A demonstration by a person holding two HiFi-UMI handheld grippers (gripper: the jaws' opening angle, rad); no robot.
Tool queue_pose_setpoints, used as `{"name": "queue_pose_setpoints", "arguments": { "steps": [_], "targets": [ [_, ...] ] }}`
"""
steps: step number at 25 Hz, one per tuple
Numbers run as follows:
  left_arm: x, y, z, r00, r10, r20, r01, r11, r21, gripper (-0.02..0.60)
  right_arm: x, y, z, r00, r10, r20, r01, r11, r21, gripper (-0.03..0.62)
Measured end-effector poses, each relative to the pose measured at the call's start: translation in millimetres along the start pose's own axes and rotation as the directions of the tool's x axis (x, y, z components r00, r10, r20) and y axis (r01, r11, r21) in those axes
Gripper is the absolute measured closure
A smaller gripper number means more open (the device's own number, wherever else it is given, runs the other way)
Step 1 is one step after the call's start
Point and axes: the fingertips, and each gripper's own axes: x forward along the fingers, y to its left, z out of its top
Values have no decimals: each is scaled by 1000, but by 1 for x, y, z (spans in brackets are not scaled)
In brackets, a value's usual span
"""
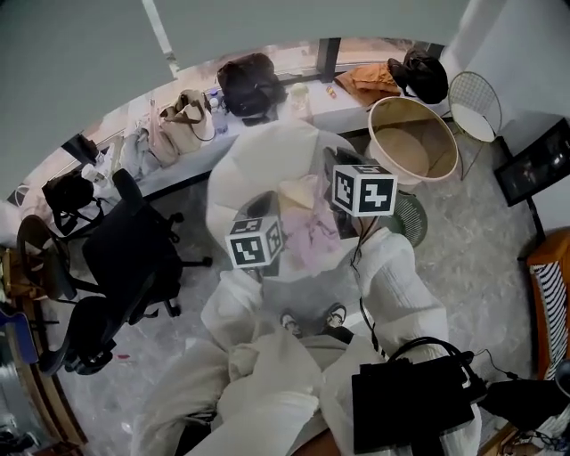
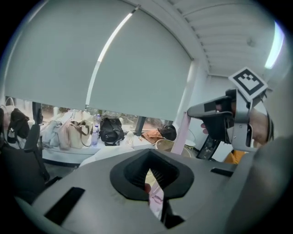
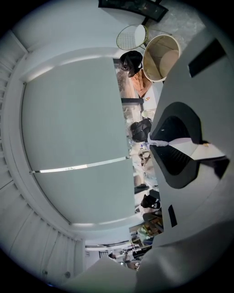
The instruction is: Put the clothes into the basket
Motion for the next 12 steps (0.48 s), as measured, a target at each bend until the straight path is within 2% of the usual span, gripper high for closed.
{"name": "queue_pose_setpoints", "arguments": {
  "steps": [5,12],
  "targets": [
    [24,-54,3,996,-84,-30,85,995,54,575,-33,-44,11,998,-62,26,62,998,5,557],
    [51,-121,3,982,-174,-68,181,977,115,575,-77,-114,18,984,-166,62,161,984,73,557]
  ]
}}
